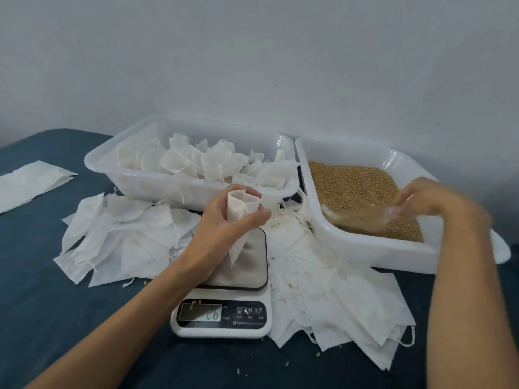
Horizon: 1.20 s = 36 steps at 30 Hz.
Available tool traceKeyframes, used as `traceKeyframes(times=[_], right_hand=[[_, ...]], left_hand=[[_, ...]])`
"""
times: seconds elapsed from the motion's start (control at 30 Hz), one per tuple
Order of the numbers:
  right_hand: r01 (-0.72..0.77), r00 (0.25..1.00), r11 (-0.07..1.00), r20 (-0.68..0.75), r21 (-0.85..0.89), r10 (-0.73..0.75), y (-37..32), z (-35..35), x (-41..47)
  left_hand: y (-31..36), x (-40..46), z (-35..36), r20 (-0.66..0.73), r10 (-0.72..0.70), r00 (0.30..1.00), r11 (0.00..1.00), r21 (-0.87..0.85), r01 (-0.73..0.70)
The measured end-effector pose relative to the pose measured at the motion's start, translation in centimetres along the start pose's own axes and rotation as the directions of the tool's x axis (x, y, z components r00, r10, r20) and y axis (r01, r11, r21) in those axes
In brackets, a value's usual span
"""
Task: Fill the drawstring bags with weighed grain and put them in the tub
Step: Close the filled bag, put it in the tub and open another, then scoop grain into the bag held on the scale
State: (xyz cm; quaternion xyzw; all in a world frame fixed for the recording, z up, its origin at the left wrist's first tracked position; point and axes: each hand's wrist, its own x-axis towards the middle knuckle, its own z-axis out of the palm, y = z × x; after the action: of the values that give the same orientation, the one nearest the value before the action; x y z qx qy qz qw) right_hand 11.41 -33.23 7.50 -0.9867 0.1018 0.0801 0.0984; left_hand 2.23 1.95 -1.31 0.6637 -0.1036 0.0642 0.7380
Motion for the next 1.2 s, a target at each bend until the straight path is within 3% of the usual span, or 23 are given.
traceKeyframes(times=[0.1,0.17,0.23,0.3,0.43,0.77,0.97,1.2], right_hand=[[-0.068,0.997,0.998,-0.034,0.008,0.069,0.2,-2.3,-1.8],[-0.095,0.99,0.982,0.085,-0.165,0.11,-0.3,-2.7,-2.8],[-0.084,0.968,0.978,0.219,-0.19,0.126,-1.2,-2.3,-3.3],[-0.052,0.958,0.978,0.265,-0.201,0.105,-2.1,-1.8,-3.5],[-0.012,0.985,0.956,0.159,-0.292,0.061,-5.0,-0.6,-2.6],[0.031,0.997,0.972,-0.055,-0.233,-0.045,-10.6,5.1,-0.9],[0.027,0.986,0.997,-0.165,-0.071,-0.038,-9.5,4.6,-0.3],[0.058,0.983,0.993,-0.178,0.099,-0.04,-9.2,4.1,-0.3]], left_hand=[[0.1,0.0,0.0,-0.004,-0.001,1.0,1.0,-0.03,0.001],[0.1,0.0,0.0,0.0,0.001,1.0,0.999,-0.041,-0.001],[0.1,0.0,0.0,0.002,-0.001,1.0,0.999,-0.041,0.001],[0.1,0.0,0.0,0.001,-0.002,1.0,0.999,-0.042,0.002],[0.1,0.0,0.0,-0.011,-0.014,1.0,0.999,-0.033,0.014],[0.4,0.0,-0.1,-0.013,-0.008,1.0,0.999,-0.038,0.007],[0.2,0.0,0.0,-0.009,-0.015,1.0,0.999,-0.031,0.015],[0.2,0.1,-0.1,-0.017,0.001,1.0,0.998,-0.055,-0.002]])
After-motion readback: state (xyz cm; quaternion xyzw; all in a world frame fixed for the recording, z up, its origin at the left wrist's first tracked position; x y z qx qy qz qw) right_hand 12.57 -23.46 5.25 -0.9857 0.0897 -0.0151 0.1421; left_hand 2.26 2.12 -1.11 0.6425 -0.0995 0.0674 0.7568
